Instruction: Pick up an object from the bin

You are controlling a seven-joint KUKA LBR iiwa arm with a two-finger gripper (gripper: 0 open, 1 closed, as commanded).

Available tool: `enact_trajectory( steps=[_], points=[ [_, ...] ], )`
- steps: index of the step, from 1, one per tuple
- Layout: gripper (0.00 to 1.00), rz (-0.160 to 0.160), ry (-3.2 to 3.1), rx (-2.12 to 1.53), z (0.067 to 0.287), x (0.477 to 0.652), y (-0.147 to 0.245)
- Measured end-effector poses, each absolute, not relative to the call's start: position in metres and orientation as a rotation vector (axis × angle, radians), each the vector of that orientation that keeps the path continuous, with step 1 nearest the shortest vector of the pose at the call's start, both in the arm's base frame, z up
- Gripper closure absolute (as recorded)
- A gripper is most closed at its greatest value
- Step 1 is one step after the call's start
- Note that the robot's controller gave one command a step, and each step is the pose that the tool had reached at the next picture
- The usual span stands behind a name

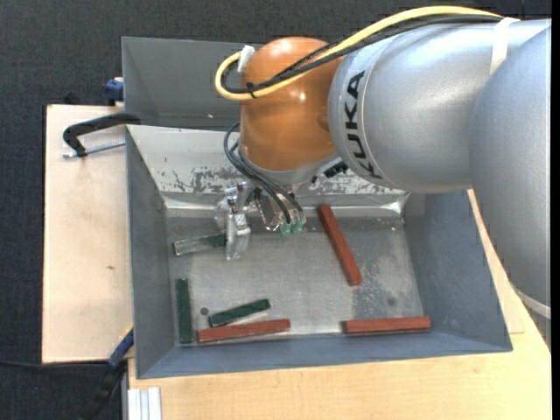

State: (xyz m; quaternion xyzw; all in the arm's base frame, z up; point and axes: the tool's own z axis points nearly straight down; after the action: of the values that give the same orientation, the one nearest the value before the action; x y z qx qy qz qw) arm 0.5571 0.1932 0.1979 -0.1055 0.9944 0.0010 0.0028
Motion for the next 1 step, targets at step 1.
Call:
enact_trajectory(
  steps=[1],
  points=[
    [1.0, 0.003, 3.119, -0.331, 0.1978, 0.5571, 0.1933]
  ],
)
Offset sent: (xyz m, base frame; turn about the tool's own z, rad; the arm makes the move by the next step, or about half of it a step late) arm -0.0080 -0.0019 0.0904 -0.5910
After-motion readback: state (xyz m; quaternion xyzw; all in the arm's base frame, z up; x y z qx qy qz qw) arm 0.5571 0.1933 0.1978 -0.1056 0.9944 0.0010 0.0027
